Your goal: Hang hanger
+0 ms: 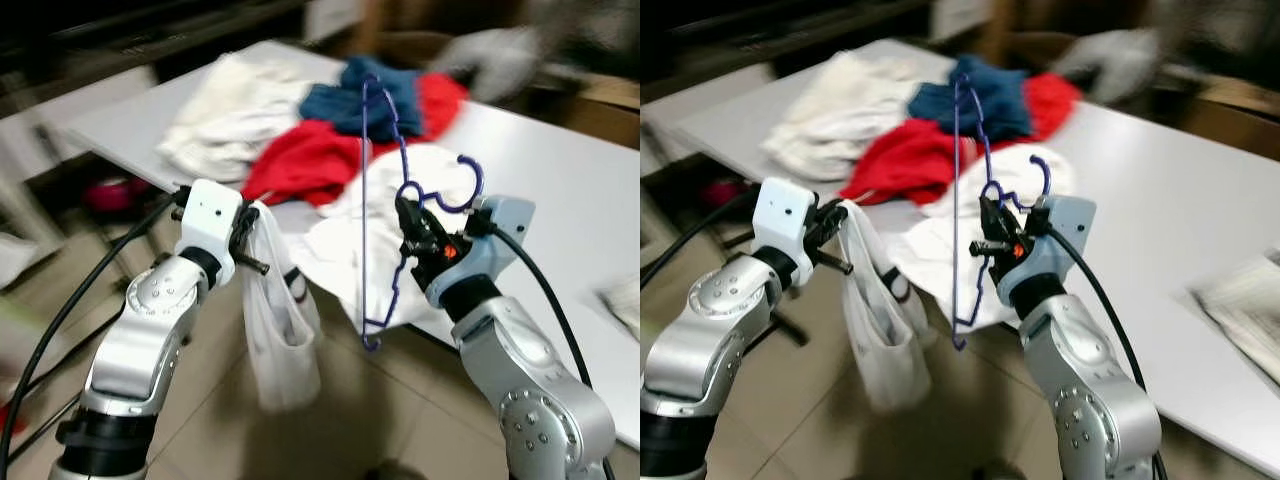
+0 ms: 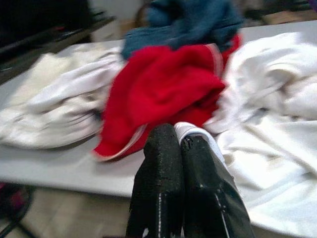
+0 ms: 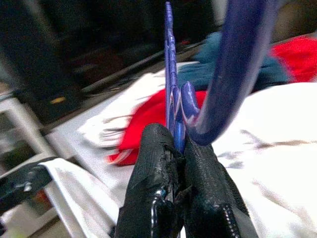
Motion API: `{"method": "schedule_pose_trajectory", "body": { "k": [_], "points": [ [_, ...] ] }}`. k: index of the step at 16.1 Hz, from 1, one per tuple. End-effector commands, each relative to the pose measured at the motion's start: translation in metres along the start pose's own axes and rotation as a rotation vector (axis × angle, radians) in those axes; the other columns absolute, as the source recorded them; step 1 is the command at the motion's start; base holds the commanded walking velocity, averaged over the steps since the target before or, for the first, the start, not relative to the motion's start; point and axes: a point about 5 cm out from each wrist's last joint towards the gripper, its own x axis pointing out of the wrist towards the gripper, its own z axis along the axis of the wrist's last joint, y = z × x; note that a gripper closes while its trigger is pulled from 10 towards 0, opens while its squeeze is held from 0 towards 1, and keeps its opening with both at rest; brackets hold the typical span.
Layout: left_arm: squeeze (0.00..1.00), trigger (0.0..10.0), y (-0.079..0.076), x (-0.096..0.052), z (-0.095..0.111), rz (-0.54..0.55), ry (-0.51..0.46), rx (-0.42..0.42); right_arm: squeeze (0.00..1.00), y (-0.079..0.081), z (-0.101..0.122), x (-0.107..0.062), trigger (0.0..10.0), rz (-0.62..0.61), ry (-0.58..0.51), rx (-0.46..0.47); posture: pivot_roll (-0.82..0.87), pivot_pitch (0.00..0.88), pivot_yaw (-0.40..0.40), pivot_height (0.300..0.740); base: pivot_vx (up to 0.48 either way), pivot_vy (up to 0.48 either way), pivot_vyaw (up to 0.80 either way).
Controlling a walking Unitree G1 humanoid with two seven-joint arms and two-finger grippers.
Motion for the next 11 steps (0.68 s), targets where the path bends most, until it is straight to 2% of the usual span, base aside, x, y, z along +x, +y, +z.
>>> {"method": "schedule_pose_trajectory", "body": {
  "k": [1, 11],
  "points": [
    [0.00, 10.0, -0.005, 0.003, 0.006, -0.025, -0.026, -0.001, 0.00, -0.006, 0.003, -0.003, 10.0, -0.041, -0.012, -0.014, -0.03, 0.019, 0.018, 0.740, 0.000, 0.386, -0.80],
    [0.00, 10.0, -0.004, 0.004, -0.001, -0.017, -0.012, -0.008, 0.00, -0.018, -0.009, -0.013, 10.0, -0.117, 0.045, -0.087, -0.05, 0.011, 0.022, 0.740, 0.000, 0.387, -0.80]
  ]
}}
